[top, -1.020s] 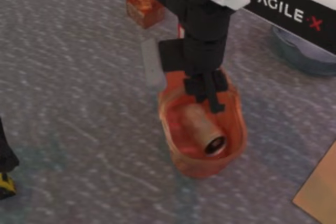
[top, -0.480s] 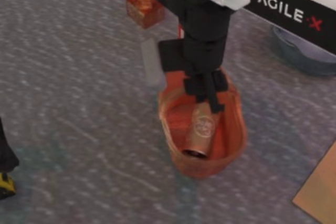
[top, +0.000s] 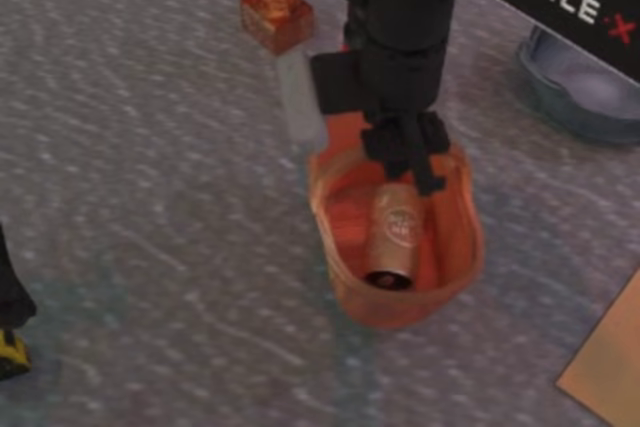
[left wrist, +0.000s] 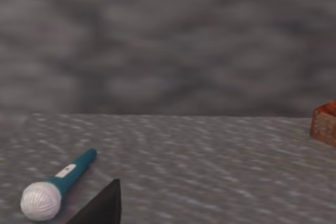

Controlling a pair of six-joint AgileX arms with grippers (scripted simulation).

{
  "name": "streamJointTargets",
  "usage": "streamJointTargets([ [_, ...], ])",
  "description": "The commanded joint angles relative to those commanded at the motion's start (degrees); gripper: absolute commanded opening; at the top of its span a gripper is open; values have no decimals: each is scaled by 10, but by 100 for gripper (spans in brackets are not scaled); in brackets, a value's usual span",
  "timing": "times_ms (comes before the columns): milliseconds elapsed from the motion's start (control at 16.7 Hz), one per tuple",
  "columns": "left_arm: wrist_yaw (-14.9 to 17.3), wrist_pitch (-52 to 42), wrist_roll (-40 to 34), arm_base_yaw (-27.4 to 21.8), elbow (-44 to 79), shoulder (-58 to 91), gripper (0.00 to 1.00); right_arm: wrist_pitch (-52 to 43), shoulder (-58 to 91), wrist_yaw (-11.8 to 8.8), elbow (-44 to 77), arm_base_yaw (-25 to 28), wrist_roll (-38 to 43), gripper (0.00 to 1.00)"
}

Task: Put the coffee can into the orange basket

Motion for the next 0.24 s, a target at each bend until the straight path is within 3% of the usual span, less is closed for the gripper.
streamJointTargets([
  [240,0,0,0,0,0,0,100,-43,-6,0,40,-6,-9,0],
])
